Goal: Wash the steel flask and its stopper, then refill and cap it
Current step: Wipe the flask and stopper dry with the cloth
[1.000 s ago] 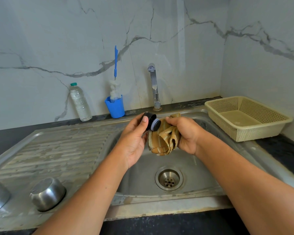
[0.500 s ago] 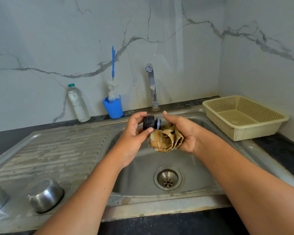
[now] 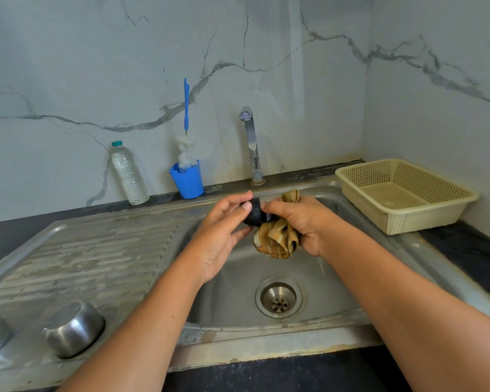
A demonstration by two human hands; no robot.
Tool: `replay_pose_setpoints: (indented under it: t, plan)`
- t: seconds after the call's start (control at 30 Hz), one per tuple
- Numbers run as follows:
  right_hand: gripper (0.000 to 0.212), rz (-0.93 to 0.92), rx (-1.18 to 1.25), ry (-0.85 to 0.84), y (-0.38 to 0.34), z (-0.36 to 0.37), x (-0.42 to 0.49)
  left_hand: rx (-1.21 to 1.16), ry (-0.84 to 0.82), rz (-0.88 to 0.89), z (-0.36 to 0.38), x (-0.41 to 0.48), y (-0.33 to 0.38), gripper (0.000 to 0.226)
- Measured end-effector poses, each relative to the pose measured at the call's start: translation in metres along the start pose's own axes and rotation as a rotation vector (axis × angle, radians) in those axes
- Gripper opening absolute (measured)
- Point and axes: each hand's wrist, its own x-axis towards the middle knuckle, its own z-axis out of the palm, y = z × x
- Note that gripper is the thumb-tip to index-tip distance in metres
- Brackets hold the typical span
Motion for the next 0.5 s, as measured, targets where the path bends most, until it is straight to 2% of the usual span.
replay_pose_setpoints:
  t: [0.07,0.13,0.23,0.4,0.5]
  plan:
    - [0.022,-0.069,-0.033,-0.001,-0.0006,0.0003,-0.0005,-0.018,0.055,-0.012,0.001,-0.0001,-0.0006,0.037]
    - [0.028,-0.136,-0.058,-0.009,-0.001,0.0008,-0.0006,-0.011,0.09,-0.054,0.0017,-0.0003,-0.0014,0.04]
    - [0.036,-0.185,-0.059,-0.03,-0.0014,0.001,0.0009,0.019,0.071,-0.1,0.0007,0.0004,-0.0027,0.035]
    - [0.037,-0.131,-0.034,-0.084,-0.0013,-0.0032,0.0007,0.004,0.012,-0.099,-0.001,0.0022,-0.0033,0.028]
    - [0.04,-0.078,-0.042,-0.124,-0.0012,-0.0035,-0.0016,0.024,-0.029,-0.082,-0.0027,0.0014,-0.0023,0.034]
